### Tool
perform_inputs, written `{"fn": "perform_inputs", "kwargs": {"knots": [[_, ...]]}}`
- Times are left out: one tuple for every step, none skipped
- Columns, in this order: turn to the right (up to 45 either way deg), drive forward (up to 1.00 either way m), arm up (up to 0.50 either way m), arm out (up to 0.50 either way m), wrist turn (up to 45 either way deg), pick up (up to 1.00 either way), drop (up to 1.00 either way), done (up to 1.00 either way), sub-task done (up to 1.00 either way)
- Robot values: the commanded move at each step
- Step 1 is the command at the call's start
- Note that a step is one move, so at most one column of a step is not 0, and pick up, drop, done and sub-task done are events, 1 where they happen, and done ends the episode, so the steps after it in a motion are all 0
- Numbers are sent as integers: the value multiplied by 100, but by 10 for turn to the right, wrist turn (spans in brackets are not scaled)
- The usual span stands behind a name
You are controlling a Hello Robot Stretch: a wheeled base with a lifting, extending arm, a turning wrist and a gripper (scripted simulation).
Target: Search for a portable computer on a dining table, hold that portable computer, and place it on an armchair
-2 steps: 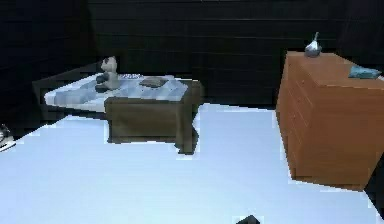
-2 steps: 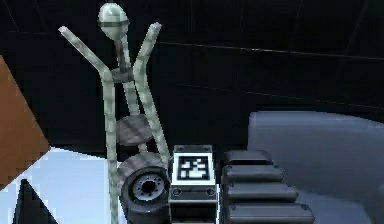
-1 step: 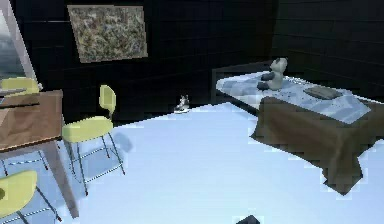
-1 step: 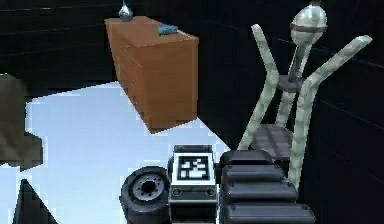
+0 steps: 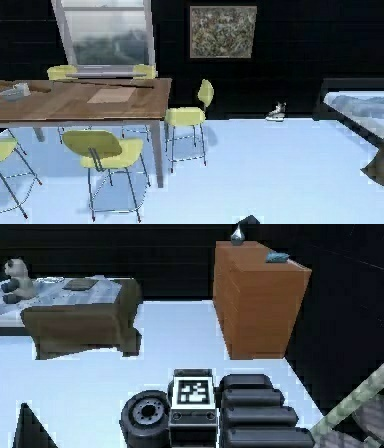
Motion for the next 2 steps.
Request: {"fn": "perform_inputs", "kwargs": {"knots": [[0, 15, 0, 0, 0, 0, 0, 0, 0], [-450, 0, 0, 0, 0, 0, 0, 0, 0]]}}
